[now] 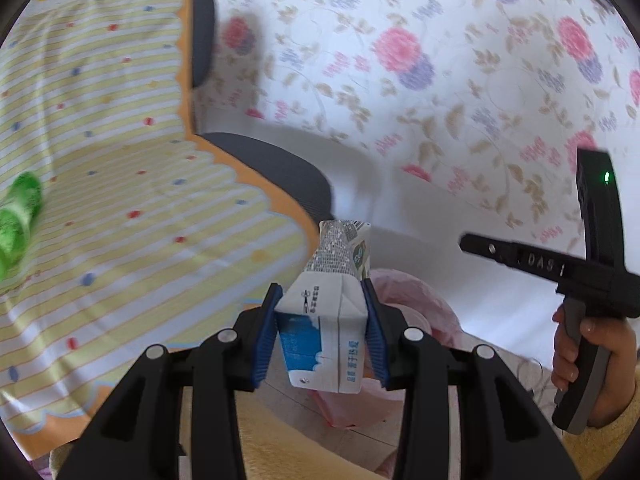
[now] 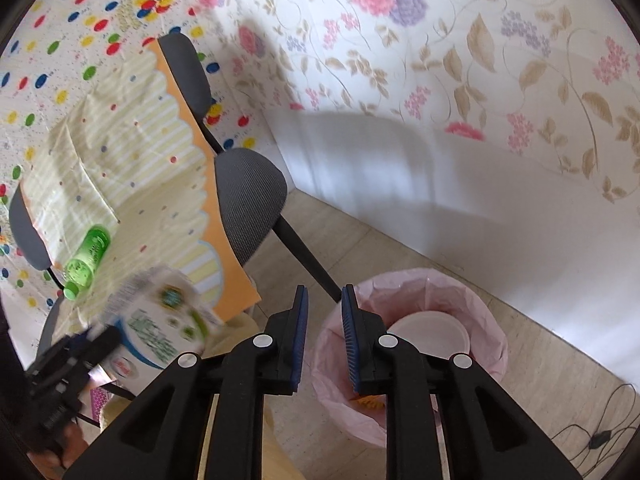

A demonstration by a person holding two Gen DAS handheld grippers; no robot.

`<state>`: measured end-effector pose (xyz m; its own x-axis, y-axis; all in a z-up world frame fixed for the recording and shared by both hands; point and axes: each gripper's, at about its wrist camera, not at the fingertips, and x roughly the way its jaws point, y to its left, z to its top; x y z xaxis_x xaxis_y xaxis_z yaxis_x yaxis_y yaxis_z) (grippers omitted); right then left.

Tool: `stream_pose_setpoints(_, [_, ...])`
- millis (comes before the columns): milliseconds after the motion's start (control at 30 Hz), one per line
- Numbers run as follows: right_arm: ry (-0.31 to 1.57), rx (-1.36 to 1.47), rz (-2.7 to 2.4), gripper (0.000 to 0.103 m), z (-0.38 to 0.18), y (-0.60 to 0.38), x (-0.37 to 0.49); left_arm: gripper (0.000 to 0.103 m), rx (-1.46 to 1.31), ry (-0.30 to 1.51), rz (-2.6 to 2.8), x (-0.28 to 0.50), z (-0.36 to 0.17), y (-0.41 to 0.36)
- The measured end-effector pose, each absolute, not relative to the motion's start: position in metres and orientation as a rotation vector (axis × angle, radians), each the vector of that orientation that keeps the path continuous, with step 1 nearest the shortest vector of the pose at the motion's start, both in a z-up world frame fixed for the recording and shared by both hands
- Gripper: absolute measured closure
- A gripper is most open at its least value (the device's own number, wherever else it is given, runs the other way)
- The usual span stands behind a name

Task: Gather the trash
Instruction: 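Lower the milk carton into the pink bin and open the left tool, then move both tools back toward the chair seat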

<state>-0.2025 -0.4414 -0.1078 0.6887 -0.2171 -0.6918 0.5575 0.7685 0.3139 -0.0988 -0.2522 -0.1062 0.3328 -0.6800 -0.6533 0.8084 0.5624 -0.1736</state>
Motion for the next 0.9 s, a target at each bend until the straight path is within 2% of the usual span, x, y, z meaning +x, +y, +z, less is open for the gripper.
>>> stream_pose_setpoints(367, [0.605,0.56,-0.557,0.076,-0.095,-0.47,-0.246,0.065,0.329,0.764,-1.115,-0.125,-0.116,-0.344])
stream_pose_setpoints(400, [0.605,0.564,-0.561,0.075,-0.096,-0.472,-0.248,0.059,0.336,0.768,-1.118,-0.125,-0.117,-0.349])
stream_pose_setpoints(433, [0.605,0.568,-0.566,0.075,-0.097,-0.473,-0.248,0.038,0.349,0.777,-1.126,-0.124,-0.119,-0.355])
stream_pose_setpoints(467, [0.607,0.574,-0.57,0.074,-0.099,-0.475,-0.25,0.031,0.358,0.782,-1.127,-0.124,-0.121,-0.358])
stream_pose_setpoints(667, [0.629,0.583,-0.557,0.072,-0.107,-0.476,-0.244,0.03,0.322,0.796,-1.056,-0.108,-0.125,-0.336])
stream_pose_setpoints(900, [0.643,0.563,-0.484,0.072,-0.103,-0.453,-0.218,0.03,0.257,0.793,-0.897,-0.083,-0.123,-0.27])
